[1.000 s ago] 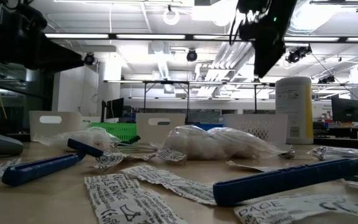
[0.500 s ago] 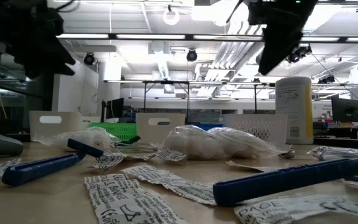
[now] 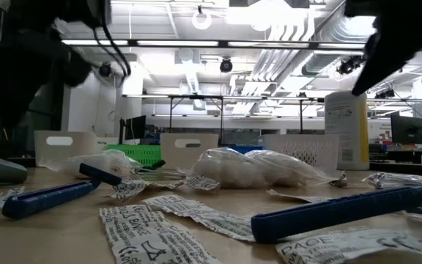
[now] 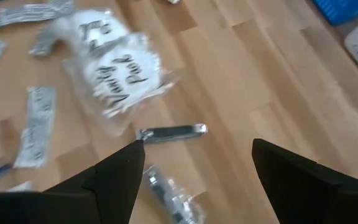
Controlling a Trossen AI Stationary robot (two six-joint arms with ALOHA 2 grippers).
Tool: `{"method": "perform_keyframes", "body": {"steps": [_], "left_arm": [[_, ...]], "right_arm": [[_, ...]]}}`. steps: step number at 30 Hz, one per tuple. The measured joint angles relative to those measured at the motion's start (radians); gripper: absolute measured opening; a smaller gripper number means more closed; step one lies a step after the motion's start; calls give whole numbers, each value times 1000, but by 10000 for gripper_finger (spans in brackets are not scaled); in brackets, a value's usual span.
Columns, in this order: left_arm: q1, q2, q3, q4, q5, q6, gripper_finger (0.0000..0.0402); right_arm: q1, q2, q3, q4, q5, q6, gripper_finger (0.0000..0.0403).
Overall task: Pick & Place Travel size toiletries
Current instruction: Put the black deodorant into the right white bin
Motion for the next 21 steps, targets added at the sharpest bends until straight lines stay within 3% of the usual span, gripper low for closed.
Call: {"method": "perform_keyframes", "body": {"steps": [7,13,21], "left_arm": [[-29,172,1,24,183,-34,235],[-93,175,62,44,162,-140,274],[-284,173,157,88,93,-408,278]], "right_arm": [[193,0,-47,33,58,170,290],[326,25,-73,44,82,329,290],[424,104,-72,76,89,458,290]]}}
